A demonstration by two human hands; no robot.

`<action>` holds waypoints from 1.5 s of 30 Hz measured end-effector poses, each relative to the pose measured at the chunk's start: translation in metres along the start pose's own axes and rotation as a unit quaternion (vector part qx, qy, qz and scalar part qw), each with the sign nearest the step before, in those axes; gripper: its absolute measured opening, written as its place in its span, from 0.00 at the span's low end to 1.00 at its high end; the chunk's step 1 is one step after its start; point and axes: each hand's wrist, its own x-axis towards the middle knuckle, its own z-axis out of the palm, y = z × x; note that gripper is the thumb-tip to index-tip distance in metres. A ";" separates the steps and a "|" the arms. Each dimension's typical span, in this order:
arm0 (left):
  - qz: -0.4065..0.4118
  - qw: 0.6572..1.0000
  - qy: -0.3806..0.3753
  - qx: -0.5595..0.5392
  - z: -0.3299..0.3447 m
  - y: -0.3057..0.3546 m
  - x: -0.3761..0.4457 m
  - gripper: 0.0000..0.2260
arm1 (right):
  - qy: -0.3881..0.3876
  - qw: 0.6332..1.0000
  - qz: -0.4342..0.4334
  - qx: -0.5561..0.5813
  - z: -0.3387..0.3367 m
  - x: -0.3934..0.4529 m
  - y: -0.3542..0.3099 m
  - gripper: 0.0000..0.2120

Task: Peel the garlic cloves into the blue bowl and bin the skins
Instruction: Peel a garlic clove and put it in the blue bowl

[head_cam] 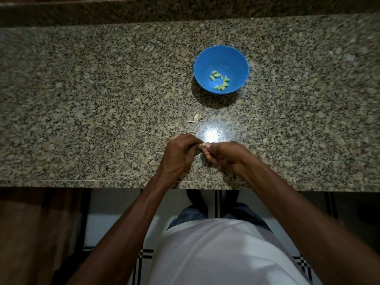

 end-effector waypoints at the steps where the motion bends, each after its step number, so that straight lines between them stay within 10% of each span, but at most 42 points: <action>1: -0.028 0.999 0.009 -0.021 0.001 0.000 -0.001 0.05 | 0.022 0.997 -0.063 -0.041 0.000 0.000 0.003 0.05; 10: -0.196 0.965 0.016 -0.175 0.002 0.012 0.003 0.05 | 0.157 0.845 -0.378 -0.344 0.004 -0.010 0.005 0.03; 22: -0.286 0.893 -0.037 -0.347 -0.002 0.014 0.004 0.05 | 0.129 0.678 -0.512 -0.511 -0.008 -0.007 0.009 0.09; 28: -0.300 0.883 -0.035 -0.358 0.002 0.011 0.002 0.07 | 0.099 0.691 -0.504 -0.508 -0.012 -0.003 0.005 0.08; 35: -0.263 0.917 -0.040 -0.298 0.001 0.013 0.006 0.07 | 0.095 0.805 -0.410 -0.419 -0.008 -0.006 -0.005 0.06; 45: -0.223 0.951 -0.104 -0.187 -0.011 0.012 0.014 0.10 | 0.070 0.778 -0.400 -0.479 -0.008 -0.016 -0.015 0.07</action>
